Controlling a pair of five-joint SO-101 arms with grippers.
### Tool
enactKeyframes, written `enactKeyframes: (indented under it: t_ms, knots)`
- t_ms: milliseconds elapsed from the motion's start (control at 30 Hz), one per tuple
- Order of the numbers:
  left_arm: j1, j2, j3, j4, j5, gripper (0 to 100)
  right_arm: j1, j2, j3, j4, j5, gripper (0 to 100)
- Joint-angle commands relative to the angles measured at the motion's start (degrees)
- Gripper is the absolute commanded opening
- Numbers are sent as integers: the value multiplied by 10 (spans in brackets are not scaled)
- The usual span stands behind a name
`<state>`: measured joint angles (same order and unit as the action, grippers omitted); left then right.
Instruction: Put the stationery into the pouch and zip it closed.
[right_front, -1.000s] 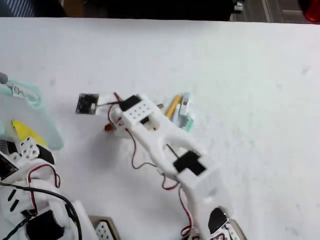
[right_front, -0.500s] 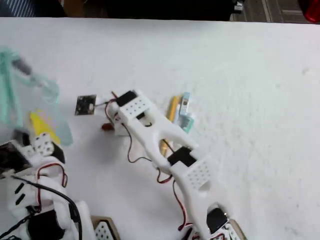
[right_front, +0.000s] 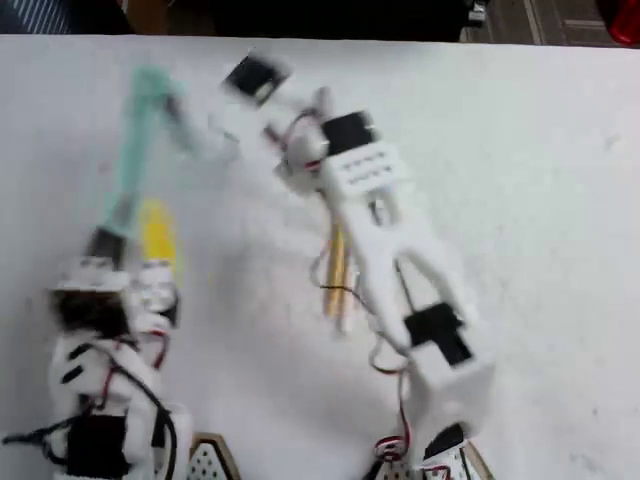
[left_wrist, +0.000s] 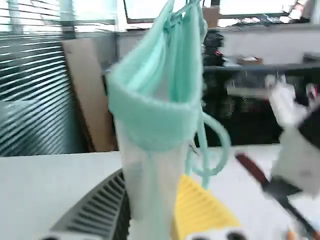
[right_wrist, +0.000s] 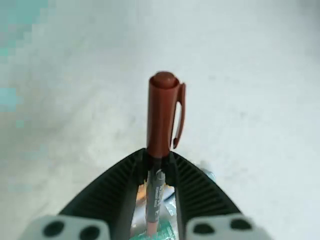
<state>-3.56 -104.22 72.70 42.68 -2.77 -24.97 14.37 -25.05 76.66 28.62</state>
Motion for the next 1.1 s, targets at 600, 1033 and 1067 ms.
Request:
enactKeyframes:
  t_ms: [600,1033,1067]
  knots:
    - [218,101,47,-10,15,24,3,-432,-28,20,-143,16]
    - [173,101,48,-10,14,24,-92,-496,19,0,-143,17]
    - [169,101,48,-10,14,24,-92,-496,30,-7,-144,17]
